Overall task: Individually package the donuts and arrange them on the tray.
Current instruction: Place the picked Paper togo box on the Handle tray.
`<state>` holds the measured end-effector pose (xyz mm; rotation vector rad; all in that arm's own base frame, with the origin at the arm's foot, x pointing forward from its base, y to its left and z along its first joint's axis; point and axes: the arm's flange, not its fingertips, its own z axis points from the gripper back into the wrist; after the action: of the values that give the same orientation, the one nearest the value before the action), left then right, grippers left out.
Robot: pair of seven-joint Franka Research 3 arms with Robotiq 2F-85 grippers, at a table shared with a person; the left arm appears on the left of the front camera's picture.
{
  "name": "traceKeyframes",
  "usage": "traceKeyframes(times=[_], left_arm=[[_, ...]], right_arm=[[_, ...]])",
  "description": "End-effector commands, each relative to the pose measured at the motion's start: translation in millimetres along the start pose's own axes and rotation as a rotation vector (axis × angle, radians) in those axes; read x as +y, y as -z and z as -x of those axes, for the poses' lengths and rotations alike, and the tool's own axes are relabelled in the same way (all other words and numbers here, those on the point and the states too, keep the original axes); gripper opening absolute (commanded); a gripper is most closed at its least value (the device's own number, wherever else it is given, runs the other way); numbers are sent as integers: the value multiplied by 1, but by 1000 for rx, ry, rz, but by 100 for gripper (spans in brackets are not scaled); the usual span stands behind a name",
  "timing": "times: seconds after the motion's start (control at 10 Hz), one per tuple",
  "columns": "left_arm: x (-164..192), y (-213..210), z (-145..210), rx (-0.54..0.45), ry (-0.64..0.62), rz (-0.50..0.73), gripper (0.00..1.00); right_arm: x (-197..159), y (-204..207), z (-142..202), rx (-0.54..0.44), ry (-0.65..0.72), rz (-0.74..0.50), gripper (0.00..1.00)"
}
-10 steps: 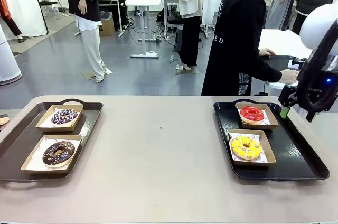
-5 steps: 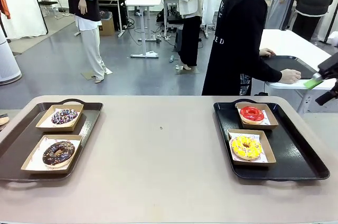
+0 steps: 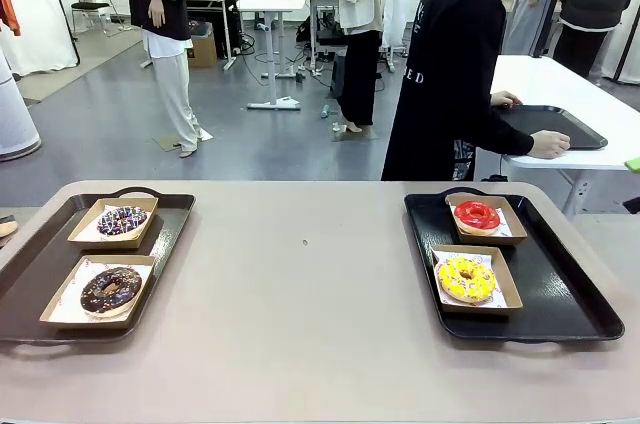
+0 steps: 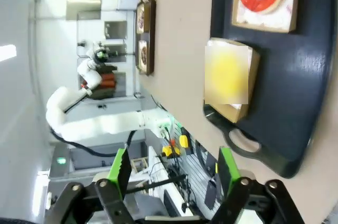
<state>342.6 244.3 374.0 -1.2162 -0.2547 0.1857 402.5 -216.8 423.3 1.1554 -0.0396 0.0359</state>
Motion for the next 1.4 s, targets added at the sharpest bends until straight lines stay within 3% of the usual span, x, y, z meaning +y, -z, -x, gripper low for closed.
traceKeyframes(times=[0.0,0.2,0.4,0.5,1.3], left_arm=[[-1,0,4,-3,6,-7,100],[-1,0,4,-3,6,-7,100],[-1,0,4,-3,6,-7,100],[-1,0,4,-3,6,-7,100],[-1,0,4,-3,6,-7,100]], right_arm=[[-29,-10,-2,-58,34,-72,86],[-62,-12,3,-119,94,-121,86],[-66,-14,7,-217,159,-110,86],[-71,-16,11,-121,124,-97,86],[-71,-16,11,-121,124,-97,86]])
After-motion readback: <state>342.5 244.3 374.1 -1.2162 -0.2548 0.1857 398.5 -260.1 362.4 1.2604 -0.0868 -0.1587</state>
